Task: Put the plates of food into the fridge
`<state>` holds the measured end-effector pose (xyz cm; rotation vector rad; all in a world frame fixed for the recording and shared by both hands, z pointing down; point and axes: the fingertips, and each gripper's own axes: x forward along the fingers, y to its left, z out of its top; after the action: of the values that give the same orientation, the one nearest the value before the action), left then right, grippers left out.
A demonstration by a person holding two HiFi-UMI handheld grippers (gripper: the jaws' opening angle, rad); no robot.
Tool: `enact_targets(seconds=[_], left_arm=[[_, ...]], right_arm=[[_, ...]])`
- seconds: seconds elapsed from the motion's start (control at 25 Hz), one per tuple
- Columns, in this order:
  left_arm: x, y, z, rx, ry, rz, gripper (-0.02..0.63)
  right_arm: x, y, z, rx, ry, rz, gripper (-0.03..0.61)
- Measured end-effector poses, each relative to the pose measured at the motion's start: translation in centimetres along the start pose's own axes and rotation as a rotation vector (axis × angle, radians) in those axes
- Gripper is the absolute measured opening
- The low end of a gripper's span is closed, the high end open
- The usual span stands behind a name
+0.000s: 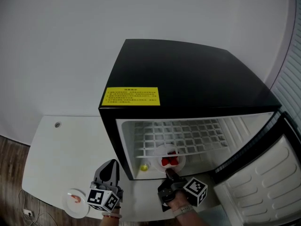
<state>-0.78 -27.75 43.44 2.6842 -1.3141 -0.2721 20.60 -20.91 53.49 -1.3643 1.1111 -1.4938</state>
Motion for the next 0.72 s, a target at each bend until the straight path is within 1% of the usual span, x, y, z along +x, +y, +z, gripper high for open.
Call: enact_targets(seconds=[0.16, 0.32, 0.36, 0.48, 0.6, 0.72], left_arm=[[0.1, 0.1, 0.3, -0.007, -0.001, 0.009, 0.006], [0.1, -0.1, 0.5, -0.013, 0.0, 0.015, 0.006], [0.1, -0.1, 0.5, -0.013, -0.001, 0.014, 0.006], [0.2, -0.2, 0.5, -0.012, -0.011, 0.007, 0.006], [0.2, -0.4, 0.4, -0.013, -0.016, 0.0, 0.006], [0.2, -0.6, 0.8, -0.015, -0.012, 0.006, 0.006]], right_arm=[[0.4, 0.3, 0.4, -0.045, 0.019, -0.042, 0.018], [0.4, 0.9, 0.3, -0.031, 0.046, -0.036, 0.02], [0.4, 1.0, 0.2, -0.021, 0.058, -0.029, 0.03], [0.5, 1.2, 0.0, 0.032, 0.085, -0.005, 0.087], [0.3, 1.4, -0.4, 0.074, 0.11, 0.01, 0.119], [0.2, 1.1, -0.8, 0.086, 0.141, 0.005, 0.143]])
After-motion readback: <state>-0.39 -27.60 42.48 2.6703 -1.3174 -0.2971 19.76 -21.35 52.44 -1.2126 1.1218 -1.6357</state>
